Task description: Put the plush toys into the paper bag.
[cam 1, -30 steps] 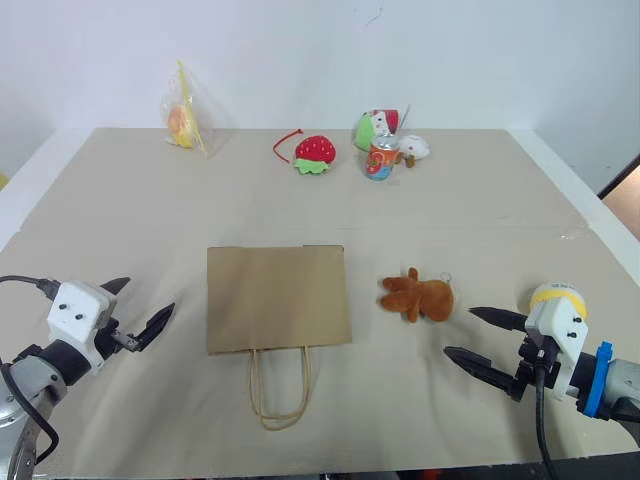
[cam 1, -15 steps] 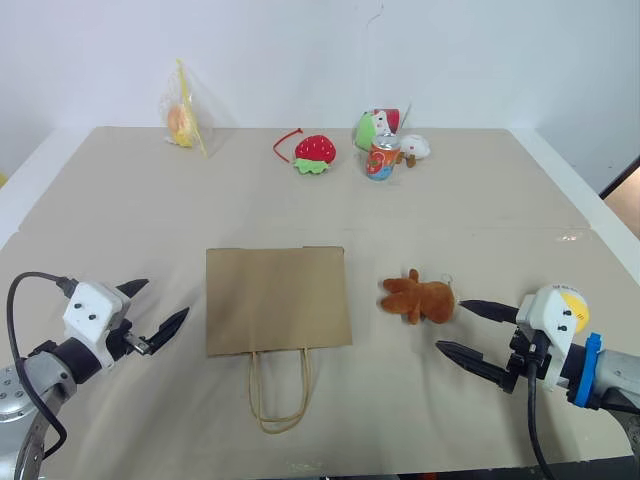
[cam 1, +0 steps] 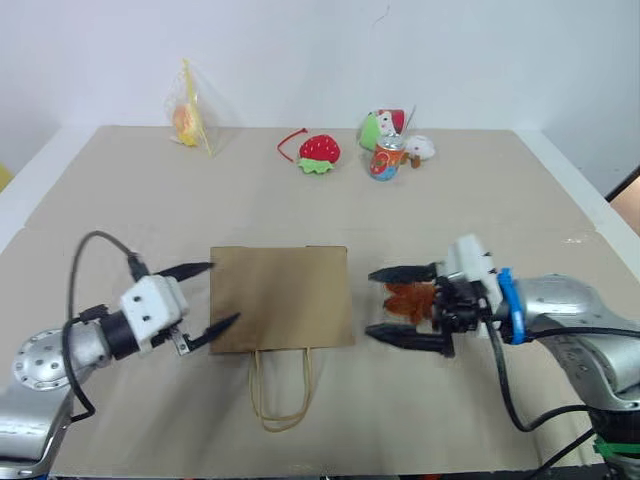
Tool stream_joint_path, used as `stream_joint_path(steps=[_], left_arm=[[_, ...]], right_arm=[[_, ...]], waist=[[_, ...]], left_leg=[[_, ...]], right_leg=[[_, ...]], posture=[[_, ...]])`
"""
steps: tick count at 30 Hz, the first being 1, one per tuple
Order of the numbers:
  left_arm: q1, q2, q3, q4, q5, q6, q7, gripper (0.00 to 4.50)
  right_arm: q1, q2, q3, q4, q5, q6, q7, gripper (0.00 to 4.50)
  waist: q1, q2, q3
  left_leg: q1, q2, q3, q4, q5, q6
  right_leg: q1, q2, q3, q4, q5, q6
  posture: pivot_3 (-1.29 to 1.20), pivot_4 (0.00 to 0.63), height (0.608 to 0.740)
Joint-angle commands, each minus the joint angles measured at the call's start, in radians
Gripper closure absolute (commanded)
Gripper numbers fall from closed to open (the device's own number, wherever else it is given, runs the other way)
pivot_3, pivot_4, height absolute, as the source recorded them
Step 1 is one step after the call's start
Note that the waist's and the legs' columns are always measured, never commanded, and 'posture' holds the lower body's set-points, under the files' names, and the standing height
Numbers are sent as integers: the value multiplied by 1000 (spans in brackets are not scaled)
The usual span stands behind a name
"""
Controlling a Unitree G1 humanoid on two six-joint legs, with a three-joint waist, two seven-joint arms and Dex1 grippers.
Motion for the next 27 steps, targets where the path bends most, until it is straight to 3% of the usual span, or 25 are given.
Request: stream_joint_path(steps=[1,9,27], left_arm=[[-16,34,-85,13,57,-124,-83,0],[-41,85,-165,105,99,-331,-210,0],[-13,115,-192,136,99,-442,-269,0]], right_arm=[[-65,9,54,15,-22,-36,60,39],[-107,35,66,4,-24,-13,24,39],[-35,22,32,-51,-18,2,-24,39]], waist=[[-1,0,0],[-3,0,0],[-3,0,0]], left_leg=[[0,0,0,0,-1,0],[1,0,0,1,-3,2],[2,1,2,2,-3,2]], right_leg=[[0,0,1,0,-1,1],[0,0,0,1,-2,1],[1,0,0,2,-1,2]], posture=[[0,150,740],[0,150,740],[0,150,740]])
